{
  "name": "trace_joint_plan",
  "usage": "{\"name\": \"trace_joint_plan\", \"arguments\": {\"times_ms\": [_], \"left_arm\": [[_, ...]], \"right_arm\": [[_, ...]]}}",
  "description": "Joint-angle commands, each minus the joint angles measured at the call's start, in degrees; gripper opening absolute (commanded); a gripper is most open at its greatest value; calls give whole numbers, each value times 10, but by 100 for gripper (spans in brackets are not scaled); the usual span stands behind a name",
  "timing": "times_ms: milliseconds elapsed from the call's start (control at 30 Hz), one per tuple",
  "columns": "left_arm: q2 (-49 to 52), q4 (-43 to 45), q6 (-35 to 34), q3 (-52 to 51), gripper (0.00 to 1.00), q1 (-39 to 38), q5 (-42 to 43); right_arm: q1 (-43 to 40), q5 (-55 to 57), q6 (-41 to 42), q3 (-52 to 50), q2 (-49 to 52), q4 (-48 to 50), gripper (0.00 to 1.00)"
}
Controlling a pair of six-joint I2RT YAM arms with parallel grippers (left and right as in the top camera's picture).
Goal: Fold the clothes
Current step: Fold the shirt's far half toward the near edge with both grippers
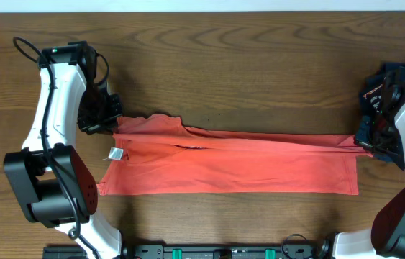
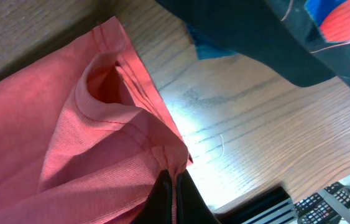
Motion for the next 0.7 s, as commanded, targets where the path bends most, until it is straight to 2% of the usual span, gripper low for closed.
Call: {"name": "trace_joint_plan", "arguments": {"times_ms": [0, 233, 667], "left_arm": [[-5, -4, 4, -18, 6, 3, -16], [-5, -9, 3, -37, 6, 3, -46], [-5, -36, 3, -52, 6, 3, -45]], "right_arm": [[-7, -5, 9, -2, -8, -6, 1], [-7, -5, 9, -29, -8, -8, 1], [-7, -15, 9, -63, -8, 1, 5]]}}
